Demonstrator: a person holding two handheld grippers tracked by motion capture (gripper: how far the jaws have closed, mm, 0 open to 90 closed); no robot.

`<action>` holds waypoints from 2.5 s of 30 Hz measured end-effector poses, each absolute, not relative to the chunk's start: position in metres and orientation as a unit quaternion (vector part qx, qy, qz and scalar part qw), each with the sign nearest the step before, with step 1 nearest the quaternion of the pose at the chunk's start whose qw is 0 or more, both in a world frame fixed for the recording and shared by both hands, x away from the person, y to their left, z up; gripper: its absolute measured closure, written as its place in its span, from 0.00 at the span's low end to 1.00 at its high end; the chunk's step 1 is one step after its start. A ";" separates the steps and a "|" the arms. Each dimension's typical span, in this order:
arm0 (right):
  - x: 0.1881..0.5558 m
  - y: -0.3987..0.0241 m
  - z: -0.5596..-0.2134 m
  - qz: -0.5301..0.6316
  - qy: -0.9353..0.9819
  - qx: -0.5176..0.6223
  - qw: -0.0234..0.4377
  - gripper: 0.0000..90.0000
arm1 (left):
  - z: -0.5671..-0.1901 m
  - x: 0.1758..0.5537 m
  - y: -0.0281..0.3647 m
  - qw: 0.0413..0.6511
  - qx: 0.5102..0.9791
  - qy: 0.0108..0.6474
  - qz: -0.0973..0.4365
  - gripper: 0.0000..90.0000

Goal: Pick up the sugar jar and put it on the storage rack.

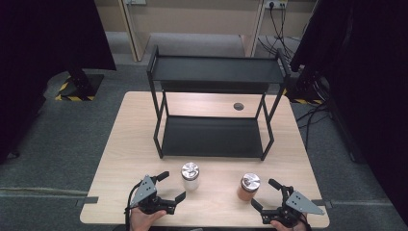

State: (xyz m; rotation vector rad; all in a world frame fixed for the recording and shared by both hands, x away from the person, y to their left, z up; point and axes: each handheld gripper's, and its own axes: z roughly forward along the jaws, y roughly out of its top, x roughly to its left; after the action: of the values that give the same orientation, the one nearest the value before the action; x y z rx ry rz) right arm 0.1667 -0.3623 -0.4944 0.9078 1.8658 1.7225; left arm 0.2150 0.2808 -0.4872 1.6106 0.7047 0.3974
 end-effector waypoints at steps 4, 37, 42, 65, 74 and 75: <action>0.166 -0.363 -0.495 0.624 0.673 0.329 0.221 0.00 | -0.488 0.215 0.281 0.621 0.700 0.307 0.173 0.00; 0.167 -0.362 -0.497 0.629 0.671 0.326 0.219 0.00 | -0.489 0.216 0.275 0.622 0.702 0.302 0.173 0.00; 0.167 -0.361 -0.497 0.629 0.670 0.327 0.219 0.00 | -0.489 0.217 0.273 0.621 0.703 0.301 0.172 0.00; 0.167 -0.360 -0.499 0.633 0.667 0.326 0.220 0.00 | -0.486 0.227 0.260 0.611 0.711 0.301 0.174 0.00; 0.167 -0.360 -0.499 0.634 0.667 0.326 0.219 0.00 | -0.482 0.235 0.249 0.604 0.719 0.295 0.177 0.00; 0.167 -0.361 -0.499 0.634 0.666 0.325 0.219 0.00 | -0.482 0.237 0.248 0.602 0.721 0.293 0.177 0.00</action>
State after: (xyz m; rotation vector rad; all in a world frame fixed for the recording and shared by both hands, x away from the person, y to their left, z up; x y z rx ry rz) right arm 0.1674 -0.3606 -0.4992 0.9002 1.8441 1.7543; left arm 0.2366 0.2482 -0.4815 1.6710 0.6786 0.4097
